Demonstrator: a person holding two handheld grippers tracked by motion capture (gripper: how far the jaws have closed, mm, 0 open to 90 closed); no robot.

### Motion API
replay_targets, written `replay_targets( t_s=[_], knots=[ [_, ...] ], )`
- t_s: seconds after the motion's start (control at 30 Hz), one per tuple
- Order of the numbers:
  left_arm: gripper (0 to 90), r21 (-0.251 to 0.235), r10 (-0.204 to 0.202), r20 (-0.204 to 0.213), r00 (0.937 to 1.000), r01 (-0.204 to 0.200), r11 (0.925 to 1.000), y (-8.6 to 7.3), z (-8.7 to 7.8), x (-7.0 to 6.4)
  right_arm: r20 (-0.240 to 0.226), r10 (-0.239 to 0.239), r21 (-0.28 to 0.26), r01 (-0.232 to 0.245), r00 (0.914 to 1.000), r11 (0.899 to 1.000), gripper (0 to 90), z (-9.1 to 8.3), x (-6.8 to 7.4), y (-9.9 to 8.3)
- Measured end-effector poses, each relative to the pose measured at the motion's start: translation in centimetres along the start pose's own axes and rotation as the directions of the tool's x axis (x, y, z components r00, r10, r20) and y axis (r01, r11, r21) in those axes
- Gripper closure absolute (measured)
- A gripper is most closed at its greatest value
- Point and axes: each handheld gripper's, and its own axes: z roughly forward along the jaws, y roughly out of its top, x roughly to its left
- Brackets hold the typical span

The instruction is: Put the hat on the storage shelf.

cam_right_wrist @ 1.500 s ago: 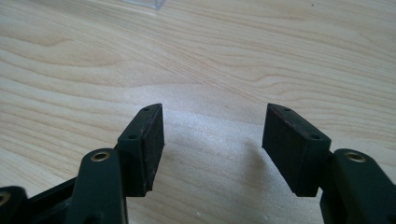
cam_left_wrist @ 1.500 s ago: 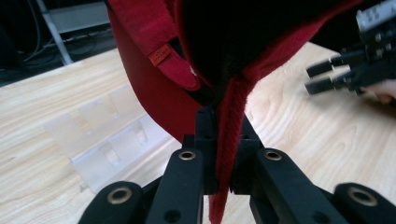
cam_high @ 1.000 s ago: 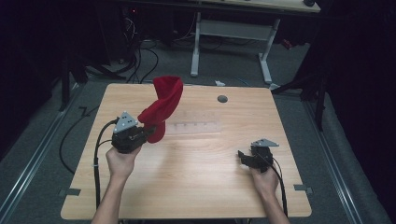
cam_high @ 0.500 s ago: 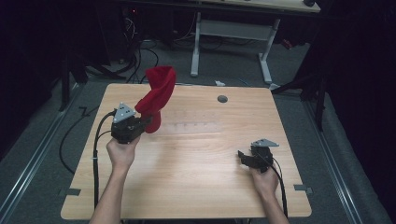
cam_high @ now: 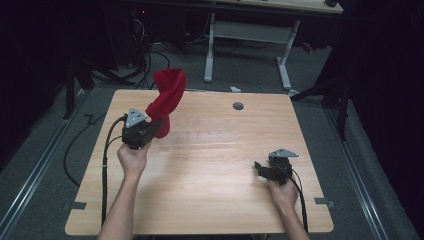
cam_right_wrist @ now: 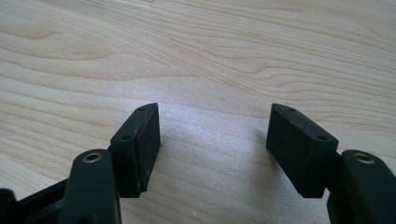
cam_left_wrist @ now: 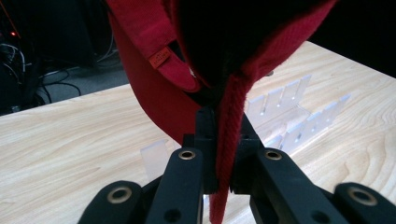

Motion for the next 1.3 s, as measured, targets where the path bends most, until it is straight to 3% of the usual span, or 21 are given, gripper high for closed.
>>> replay_targets(
  t_s=[0.43,0.8,1.07,1.17,1.3],
  knots=[
    [84.9,-0.014,0.0,-0.013,0.9999,0.0,0.9999,-0.4,0.5,0.6,-0.001,-0.001,0.0,0.001,1.0,1.0,34.9,0.0,0.0,0.0],
    [84.9,-0.039,-0.017,-0.032,0.9993,0.016,0.9991,-2.0,1.1,1.5,-0.003,-0.003,0.0,0.003,1.0,1.0,34.6,0.0,0.1,0.0],
    [84.2,-0.017,-0.069,-0.044,0.9967,0.068,0.9975,-3.1,0.6,2.5,-0.003,-0.004,0.0,0.004,1.0,1.0,34.6,0.0,0.1,0.0],
    [84.0,-0.007,-0.061,-0.048,0.997,0.061,0.9981,-3.4,0.4,2.5,-0.003,-0.004,0.0,0.004,1.0,1.0,34.5,0.0,0.1,0.0],
    [83.0,0.011,-0.081,-0.071,0.9942,0.082,0.9966,-4.1,-0.2,2.9,-0.003,-0.004,0.0,0.004,1.0,1.0,34.5,0.0,0.1,0.0]
  ],
)
